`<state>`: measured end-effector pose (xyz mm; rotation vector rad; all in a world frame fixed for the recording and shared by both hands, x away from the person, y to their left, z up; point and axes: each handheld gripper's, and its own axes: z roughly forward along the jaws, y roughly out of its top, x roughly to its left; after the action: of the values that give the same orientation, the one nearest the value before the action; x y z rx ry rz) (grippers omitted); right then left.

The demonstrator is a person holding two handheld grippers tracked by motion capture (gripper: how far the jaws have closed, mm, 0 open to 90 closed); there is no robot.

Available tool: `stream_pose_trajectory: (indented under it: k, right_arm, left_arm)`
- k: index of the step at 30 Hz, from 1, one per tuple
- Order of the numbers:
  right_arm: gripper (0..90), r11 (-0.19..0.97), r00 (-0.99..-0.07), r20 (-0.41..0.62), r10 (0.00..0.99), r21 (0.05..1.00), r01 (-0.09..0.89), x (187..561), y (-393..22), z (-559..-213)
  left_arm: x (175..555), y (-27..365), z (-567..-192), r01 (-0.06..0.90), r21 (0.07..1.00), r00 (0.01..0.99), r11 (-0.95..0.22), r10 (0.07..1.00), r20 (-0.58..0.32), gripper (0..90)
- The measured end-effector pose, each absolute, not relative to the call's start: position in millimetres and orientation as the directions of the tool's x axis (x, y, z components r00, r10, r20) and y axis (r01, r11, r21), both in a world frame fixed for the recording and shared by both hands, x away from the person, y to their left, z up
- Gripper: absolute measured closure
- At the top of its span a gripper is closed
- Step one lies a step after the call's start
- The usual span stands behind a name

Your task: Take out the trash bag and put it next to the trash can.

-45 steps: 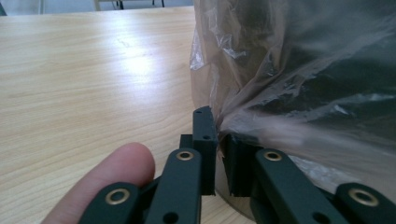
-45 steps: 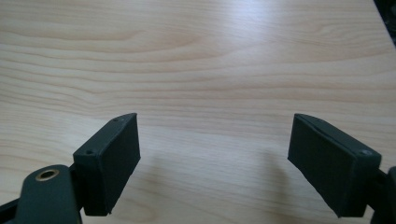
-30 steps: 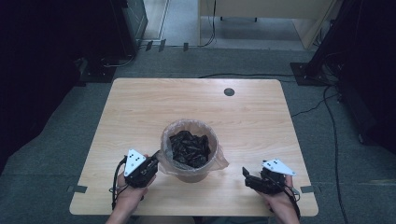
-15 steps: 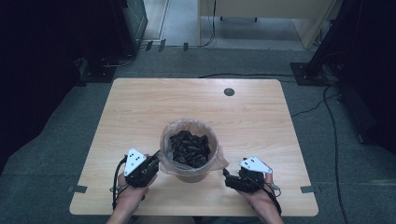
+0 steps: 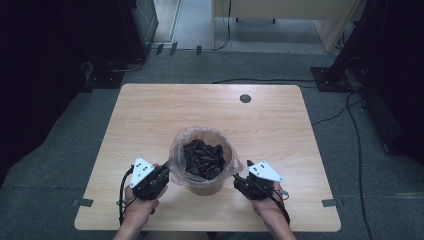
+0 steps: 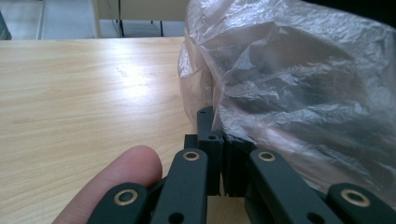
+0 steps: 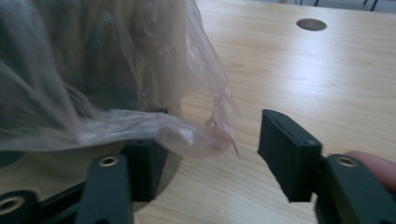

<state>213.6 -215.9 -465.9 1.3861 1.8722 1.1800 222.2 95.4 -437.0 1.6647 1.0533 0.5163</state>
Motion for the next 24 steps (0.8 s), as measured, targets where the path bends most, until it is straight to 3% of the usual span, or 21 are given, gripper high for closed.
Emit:
stream_pose_trajectory:
  k: [11, 16, 24]
  right_arm:
    - [89.1, 0.077, -0.424, 0.116, 0.898, 0.908, 0.412, 213.9, -212.8, -443.7]
    - [90.0, 0.098, -0.433, 0.075, 0.898, 0.927, 0.362, 211.3, -209.3, -431.0]
    - [90.0, 0.036, -0.395, 0.106, 0.912, 0.941, 0.336, 213.0, -213.4, -413.8]
  left_arm:
    - [221.0, 97.0, -425.8, 0.373, 0.926, 0.516, -0.057, 0.842, -0.156, 88.2]
    - [218.8, 97.6, -421.4, 0.365, 0.929, 0.512, -0.057, 0.846, -0.15, 88.1]
    - [216.4, 91.8, -400.6, 0.319, 0.945, 0.519, -0.068, 0.847, -0.115, 87.7]
